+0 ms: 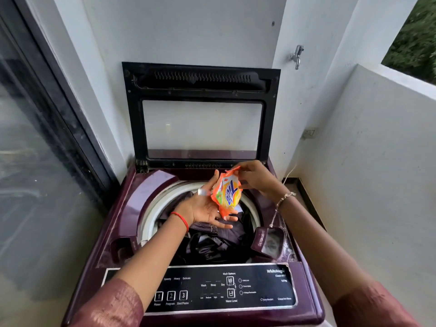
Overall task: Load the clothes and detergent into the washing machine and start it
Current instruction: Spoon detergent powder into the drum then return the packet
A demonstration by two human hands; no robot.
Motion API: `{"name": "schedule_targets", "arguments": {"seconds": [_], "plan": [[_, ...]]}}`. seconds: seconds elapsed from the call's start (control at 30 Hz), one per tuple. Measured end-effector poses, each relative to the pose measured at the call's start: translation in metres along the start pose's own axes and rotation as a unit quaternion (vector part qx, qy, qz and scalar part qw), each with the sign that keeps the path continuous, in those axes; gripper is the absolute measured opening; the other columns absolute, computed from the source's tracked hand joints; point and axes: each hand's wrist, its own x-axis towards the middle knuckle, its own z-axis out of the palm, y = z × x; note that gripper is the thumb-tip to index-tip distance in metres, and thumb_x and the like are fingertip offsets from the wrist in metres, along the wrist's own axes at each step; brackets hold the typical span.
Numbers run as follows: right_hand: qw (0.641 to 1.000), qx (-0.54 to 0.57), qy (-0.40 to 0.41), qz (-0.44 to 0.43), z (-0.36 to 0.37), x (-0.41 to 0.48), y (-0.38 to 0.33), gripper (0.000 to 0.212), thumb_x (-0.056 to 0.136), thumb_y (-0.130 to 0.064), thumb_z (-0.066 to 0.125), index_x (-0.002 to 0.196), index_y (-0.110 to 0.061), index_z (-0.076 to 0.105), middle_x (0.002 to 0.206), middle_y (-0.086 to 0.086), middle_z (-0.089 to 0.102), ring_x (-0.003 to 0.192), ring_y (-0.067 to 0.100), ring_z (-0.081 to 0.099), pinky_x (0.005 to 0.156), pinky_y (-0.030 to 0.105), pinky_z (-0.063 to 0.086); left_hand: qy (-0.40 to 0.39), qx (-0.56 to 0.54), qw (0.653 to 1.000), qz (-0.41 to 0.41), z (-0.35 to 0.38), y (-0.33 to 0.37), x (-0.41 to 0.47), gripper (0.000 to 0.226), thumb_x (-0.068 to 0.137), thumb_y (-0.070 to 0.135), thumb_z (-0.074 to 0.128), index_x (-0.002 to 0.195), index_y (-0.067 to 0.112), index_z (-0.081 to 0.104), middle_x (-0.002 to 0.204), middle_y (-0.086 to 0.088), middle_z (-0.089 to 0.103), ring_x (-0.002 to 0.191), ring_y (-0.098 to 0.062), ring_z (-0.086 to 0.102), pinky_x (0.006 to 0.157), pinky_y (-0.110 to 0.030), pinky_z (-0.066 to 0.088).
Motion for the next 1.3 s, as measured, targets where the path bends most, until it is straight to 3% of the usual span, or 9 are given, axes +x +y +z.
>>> {"name": "schedule_targets", "arguments": {"seconds": [0.07,0.23,0.4,0.57,0.63,0.87,1.0,1.13,1.3], "plan": [[0.998,-0.063,-0.011,-0.029,0.007,0.002,0.002,0.023,0.092,0.002,0.043,0.088,-0.002,0.065,0.084,0.013,0.061,0.080,0.022,0.058,0.079,0.044,0.054,0.005,-0.048,0.999,-0.019,0.008,0.000,0.003,0.109,0.030,0.071,0.078,0.112,0.002,0.055,0.118,-0.028,0.050,0.128,-0.047,0.036,0.097,-0.063,0.032],[0.986,-0.140,-0.016,-0.091,0.018,0.010,0.011,0.020,0.087,0.003,0.049,0.097,0.001,0.067,0.097,0.013,0.067,0.089,0.019,0.060,0.086,0.034,0.048,0.048,-0.131,0.988,0.071,0.010,-0.002,0.030,0.082,0.079,0.075,0.033,0.126,0.011,0.050,0.128,-0.025,0.051,0.110,-0.042,0.051,0.077,-0.055,0.054],[0.987,-0.131,-0.018,-0.091,0.023,0.010,0.019,0.034,0.086,-0.006,0.060,0.120,-0.006,0.058,0.126,0.010,0.058,0.115,0.022,0.055,0.101,0.031,0.044,0.127,-0.244,0.942,0.191,0.026,0.003,0.039,0.053,0.098,0.044,0.026,0.100,0.002,0.058,0.095,-0.009,0.056,0.093,-0.021,0.051,0.087,-0.037,0.040],[0.983,-0.148,0.046,-0.101,0.012,-0.004,0.017,0.015,0.078,-0.020,0.073,0.081,-0.007,0.067,0.078,0.007,0.065,0.064,0.012,0.058,0.055,0.014,0.041,0.154,-0.317,0.922,0.159,0.008,-0.004,0.049,0.063,0.089,0.058,0.029,0.085,-0.001,0.053,0.088,-0.015,0.056,0.084,-0.031,0.053,0.071,-0.046,0.048],[0.990,-0.134,-0.005,-0.044,0.009,-0.009,0.019,0.024,0.078,-0.025,0.073,0.069,-0.006,0.062,0.062,0.009,0.061,0.040,0.006,0.052,0.039,0.014,0.038,0.158,-0.344,0.910,0.171,0.006,-0.007,0.053,0.063,0.088,0.057,0.031,0.088,-0.003,0.052,0.091,-0.019,0.055,0.083,-0.034,0.053,0.070,-0.048,0.047],[0.977,-0.099,-0.153,0.114,0.013,-0.021,0.025,0.027,0.085,-0.014,0.059,0.060,-0.004,0.059,0.047,0.006,0.060,0.032,0.011,0.053,0.031,0.015,0.035,0.211,-0.413,0.857,0.226,0.014,-0.012,0.058,0.047,0.092,0.047,0.039,0.086,0.003,0.052,0.086,-0.014,0.053,0.077,-0.028,0.051,0.088,-0.042,0.039],[0.984,-0.129,-0.098,0.075,0.002,-0.026,0.021,0.019,0.085,-0.004,0.055,0.069,0.003,0.064,0.055,0.009,0.060,0.029,0.006,0.050,0.030,0.015,0.033,0.181,-0.436,0.855,0.215,0.013,-0.019,0.052,0.049,0.091,0.049,0.043,0.087,0.000,0.054,0.090,-0.021,0.055,0.096,-0.038,0.051,0.095,-0.053,0.036],[0.981,-0.191,-0.030,-0.007,-0.011,-0.028,0.018,0.020,0.085,-0.001,0.056,0.070,0.005,0.067,0.054,0.007,0.060,0.027,0.002,0.047,0.036,0.018,0.040,0.150,-0.461,0.847,0.219,0.013,-0.022,0.042,0.056,0.090,0.047,0.048,0.119,-0.001,0.047,0.116,-0.031,0.049,0.122,-0.049,0.042,0.089,-0.062,0.035],[0.948,-0.282,0.001,-0.148,-0.010,-0.030,0.015,0.019,0.086,-0.001,0.056,0.074,0.005,0.070,0.065,0.012,0.067,0.046,0.011,0.054,0.058,0.033,0.053,0.135,-0.486,0.833,0.225,0.015,-0.025,0.042,0.067,0.091,0.045,0.046,0.134,-0.006,0.038,0.135,-0.036,0.039,0.119,-0.056,0.042,0.085,-0.066,0.039]]}}
